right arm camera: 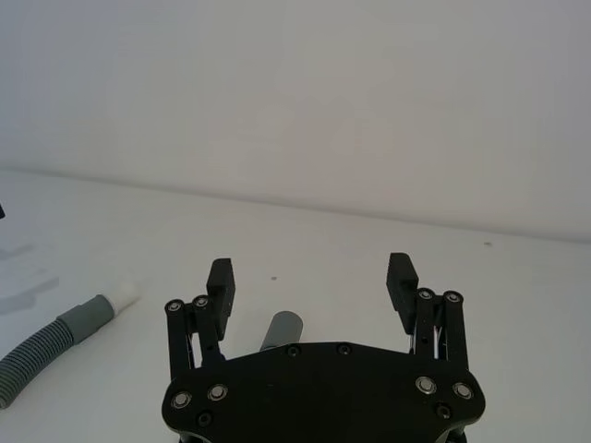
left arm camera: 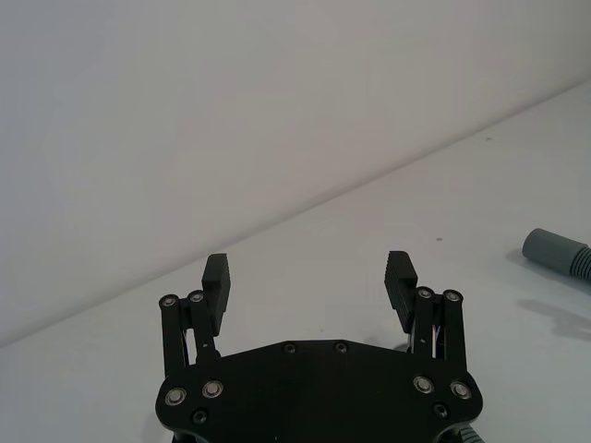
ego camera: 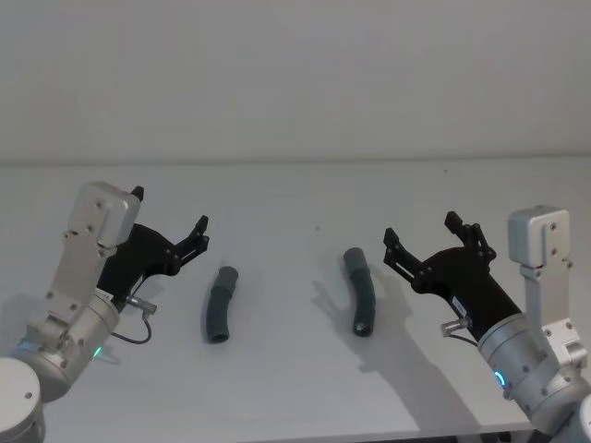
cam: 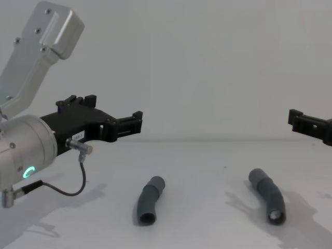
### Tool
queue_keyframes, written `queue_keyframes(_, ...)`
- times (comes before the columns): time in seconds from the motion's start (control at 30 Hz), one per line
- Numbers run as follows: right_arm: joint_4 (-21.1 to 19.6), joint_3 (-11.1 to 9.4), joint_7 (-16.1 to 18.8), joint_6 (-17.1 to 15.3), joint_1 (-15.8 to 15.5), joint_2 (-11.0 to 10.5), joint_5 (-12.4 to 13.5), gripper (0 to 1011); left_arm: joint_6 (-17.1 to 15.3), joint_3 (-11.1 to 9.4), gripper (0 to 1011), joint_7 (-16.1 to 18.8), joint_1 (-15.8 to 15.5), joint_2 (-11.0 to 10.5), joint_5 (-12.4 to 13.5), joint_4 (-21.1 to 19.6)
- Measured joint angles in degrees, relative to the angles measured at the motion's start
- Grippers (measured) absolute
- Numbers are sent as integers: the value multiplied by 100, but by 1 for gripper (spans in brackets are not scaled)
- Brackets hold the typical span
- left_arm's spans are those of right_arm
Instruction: Use both hands to pick up one end of the pipe from the table, align the ends, and insert them.
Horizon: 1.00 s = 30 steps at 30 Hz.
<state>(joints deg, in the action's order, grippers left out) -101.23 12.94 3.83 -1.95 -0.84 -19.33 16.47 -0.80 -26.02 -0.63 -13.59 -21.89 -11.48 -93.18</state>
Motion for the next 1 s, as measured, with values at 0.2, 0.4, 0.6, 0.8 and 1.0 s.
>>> queue_keyframes(0.2, 0, 0, 0, 0, 0, 0, 0, 1002, 0, 0, 1001, 0, 0, 0, 1, 0)
queue_keyframes(0.4, 0, 0, 0, 0, 0, 0, 0, 1002, 0, 0, 1001, 0, 0, 0, 0, 0)
queue_keyframes(0.6, 0, 0, 0, 0, 0, 0, 0, 1002, 0, 0, 1001, 0, 0, 0, 0, 0)
queue_keyframes(0.8, 0, 0, 0, 0, 0, 0, 0, 1002, 0, 0, 1001, 0, 0, 0, 0, 0)
queue_keyframes(1.0, 0, 0, 0, 0, 0, 0, 0, 1002, 0, 0, 1001, 0, 0, 0, 0, 0)
